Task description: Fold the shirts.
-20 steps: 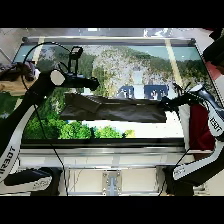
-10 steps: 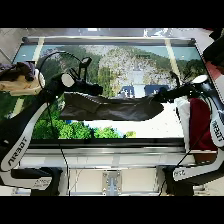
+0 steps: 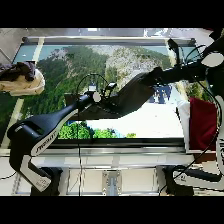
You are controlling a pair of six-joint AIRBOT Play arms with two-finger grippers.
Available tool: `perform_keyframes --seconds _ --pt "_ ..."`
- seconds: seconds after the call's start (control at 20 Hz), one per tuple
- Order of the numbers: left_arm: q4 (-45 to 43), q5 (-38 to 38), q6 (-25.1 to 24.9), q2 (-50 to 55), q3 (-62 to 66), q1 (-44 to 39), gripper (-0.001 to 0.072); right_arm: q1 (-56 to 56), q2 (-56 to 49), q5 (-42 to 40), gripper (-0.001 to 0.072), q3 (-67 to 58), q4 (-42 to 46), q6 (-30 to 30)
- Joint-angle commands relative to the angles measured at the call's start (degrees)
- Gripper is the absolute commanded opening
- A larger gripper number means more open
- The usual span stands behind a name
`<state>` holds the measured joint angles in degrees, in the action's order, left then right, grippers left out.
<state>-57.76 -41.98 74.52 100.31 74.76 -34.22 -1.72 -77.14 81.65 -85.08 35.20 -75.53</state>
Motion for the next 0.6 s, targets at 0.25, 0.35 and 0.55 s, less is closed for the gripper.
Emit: perform_keyframes --seconds 0.25,0.35,0.55 --pt "-3.08 -8.68 -0.04 -12.41 0.04 13.35 0.0013 -18.84 -4.83 -17.75 0.0009 -1.46 -0.26 -3.3" --pt "-10.16 -14.8 -0.02 -19.69 0.04 20.48 0.0013 -22.95 -8.44 -22.27 0.0009 -1.46 -0.42 -3.32" --pt "-17.07 -20.48 0.0 -31.69 0.02 34.75 0.0014 -31.78 -17.03 -35.8 0.0009 -1.46 -2.47 -3.32"
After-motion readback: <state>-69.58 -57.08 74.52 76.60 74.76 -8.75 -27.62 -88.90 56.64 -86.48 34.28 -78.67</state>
